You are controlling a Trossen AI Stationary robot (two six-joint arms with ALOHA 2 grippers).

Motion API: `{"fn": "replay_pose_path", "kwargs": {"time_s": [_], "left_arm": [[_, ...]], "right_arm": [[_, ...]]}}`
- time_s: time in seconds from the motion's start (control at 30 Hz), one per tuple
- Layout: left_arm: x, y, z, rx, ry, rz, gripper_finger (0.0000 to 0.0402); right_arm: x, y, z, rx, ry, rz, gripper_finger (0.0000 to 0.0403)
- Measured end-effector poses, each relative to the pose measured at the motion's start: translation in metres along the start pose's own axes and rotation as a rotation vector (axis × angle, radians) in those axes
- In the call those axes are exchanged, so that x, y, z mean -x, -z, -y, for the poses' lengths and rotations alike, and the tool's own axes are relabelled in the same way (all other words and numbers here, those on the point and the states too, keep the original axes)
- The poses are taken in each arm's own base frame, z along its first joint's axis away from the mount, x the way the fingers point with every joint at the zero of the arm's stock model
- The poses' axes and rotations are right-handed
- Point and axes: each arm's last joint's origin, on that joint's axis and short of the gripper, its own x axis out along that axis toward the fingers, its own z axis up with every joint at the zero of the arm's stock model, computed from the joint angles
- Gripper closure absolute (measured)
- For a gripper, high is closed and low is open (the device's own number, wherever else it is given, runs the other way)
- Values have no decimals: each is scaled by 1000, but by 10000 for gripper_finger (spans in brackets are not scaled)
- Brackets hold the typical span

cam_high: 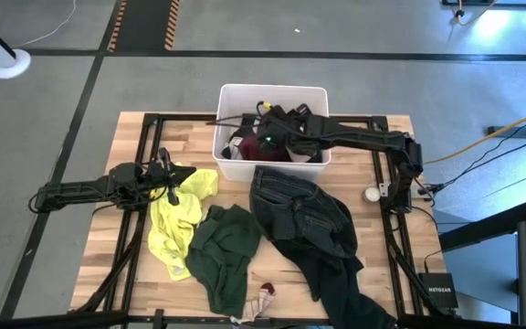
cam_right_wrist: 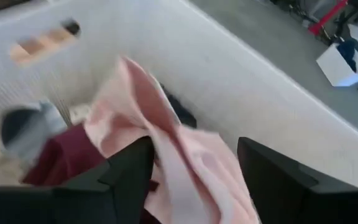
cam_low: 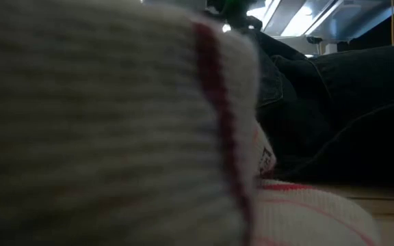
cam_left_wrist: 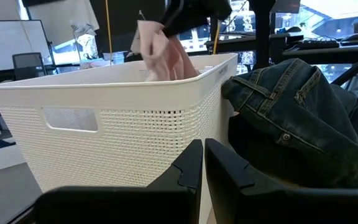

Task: Sort clothes
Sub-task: Put the pink underwear into the white laundry organizer, then put the green shirt into the white laundry organizer

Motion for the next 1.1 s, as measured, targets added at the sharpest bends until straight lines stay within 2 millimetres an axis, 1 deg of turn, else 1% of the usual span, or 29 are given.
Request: {"fn": "replay_pose_path", "kwargs": {"time_s": [0.17,0.23,0.33,0.5,0.6,0.73,0.8,0.93,1.1], "left_arm": [[0,0,0,0,0,0,389],[0,0,0,0,0,0,389],[0,0,0,1,0,0,389],[0,0,0,2,0,0,389],[0,0,0,2,0,0,389],[0,0,0,3,0,0,389],[0,0,0,16,0,0,389],[0,0,0,19,0,0,389],[0,0,0,-3,0,0,389]], "right_arm": [[26,-23,2,-47,-93,84,150],[37,-27,-1,-42,-139,103,150],[52,-28,-8,-14,-198,132,150],[76,-17,-30,58,-271,163,150],[90,-6,-49,90,-326,185,150],[103,19,-80,162,-394,198,150],[109,34,-97,198,-429,196,150],[115,66,-138,254,-553,188,150],[116,111,-191,360,-680,164,150]]}}
